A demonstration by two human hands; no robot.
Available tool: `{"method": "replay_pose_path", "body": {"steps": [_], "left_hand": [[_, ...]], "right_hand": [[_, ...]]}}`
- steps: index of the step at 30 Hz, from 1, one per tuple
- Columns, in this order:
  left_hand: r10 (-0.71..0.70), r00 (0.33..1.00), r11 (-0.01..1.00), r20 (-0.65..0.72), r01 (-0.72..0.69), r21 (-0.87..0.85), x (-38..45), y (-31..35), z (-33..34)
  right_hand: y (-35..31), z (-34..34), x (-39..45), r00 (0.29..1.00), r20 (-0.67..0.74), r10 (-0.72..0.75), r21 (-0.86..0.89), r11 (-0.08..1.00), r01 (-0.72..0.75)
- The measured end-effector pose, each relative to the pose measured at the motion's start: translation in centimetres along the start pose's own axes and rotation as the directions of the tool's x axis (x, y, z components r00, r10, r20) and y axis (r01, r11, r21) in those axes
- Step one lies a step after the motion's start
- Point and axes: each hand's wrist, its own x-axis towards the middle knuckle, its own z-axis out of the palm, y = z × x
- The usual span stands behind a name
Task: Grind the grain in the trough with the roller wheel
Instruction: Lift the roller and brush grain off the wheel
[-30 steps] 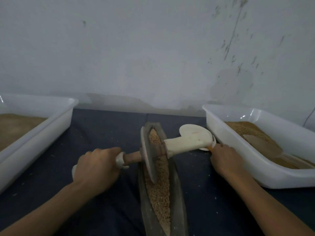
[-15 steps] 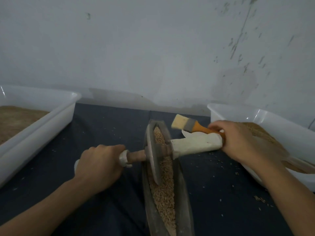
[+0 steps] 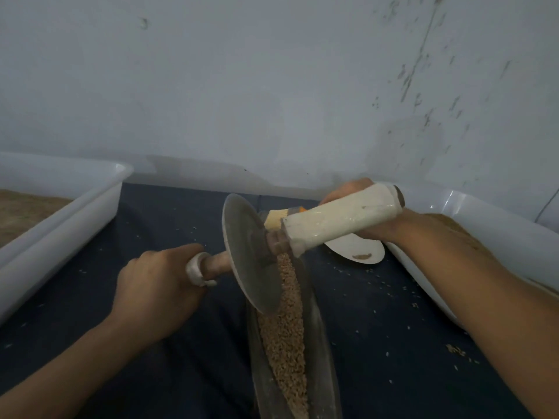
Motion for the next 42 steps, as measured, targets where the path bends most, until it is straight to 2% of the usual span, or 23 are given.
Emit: {"method": "replay_pose_path", "body": {"steps": [2,5,10,12,16,19,22,27,35,39,42], "left_hand": [[-0.005,1.000,1.000,0.023,0.005,-0.005,0.1,0.0,-0.1],[0.008,0.998,1.000,0.059,-0.009,0.011,0.0,0.1,0.1],[0.047,0.997,0.999,0.055,-0.047,-0.001,-0.3,0.3,0.2],[0.062,0.997,0.998,0.049,-0.061,-0.019,-0.3,0.2,0.1],[0.056,0.998,0.998,0.031,-0.056,0.017,-0.3,0.1,0.4],[0.065,0.997,0.997,0.032,-0.066,0.033,-0.4,-0.1,0.6],[0.079,0.996,0.995,0.042,-0.082,0.057,-0.4,-0.3,0.7],[0.085,0.995,0.991,0.053,-0.090,0.096,-0.5,-0.1,0.9],[0.114,0.991,0.984,0.076,-0.123,0.129,-0.5,0.4,0.4],[0.124,0.987,0.982,0.100,-0.137,0.132,-0.5,0.5,0.4],[0.111,0.991,0.984,0.069,-0.119,0.133,-0.6,0.3,0.6]], "right_hand": [[-0.1,-0.7,0.6,1.000,0.030,-0.009,0.067,0.998,0.007],[-0.4,-2.0,0.5,0.988,0.105,-0.112,0.079,0.991,0.104],[-0.2,-2.8,-0.3,0.956,0.231,-0.179,0.232,0.965,0.125],[-0.2,-3.5,-0.3,0.959,0.209,-0.191,0.228,0.963,0.142],[-0.6,-4.4,0.8,0.985,0.048,-0.164,0.130,0.979,0.157],[-1.4,-3.7,1.6,0.985,0.008,-0.174,0.053,0.983,0.173],[-1.8,-3.1,1.5,0.981,0.019,-0.191,0.031,0.981,0.190],[-1.9,-4.2,0.5,0.976,0.129,-0.175,0.068,0.984,0.168],[-3.0,-3.9,1.1,0.998,-0.009,-0.061,0.142,0.988,0.061],[-3.8,-2.4,0.9,0.996,0.061,-0.066,0.127,0.990,0.058],[-4.3,-2.5,0.5,0.991,0.117,-0.071,0.122,0.991,0.056]]}}
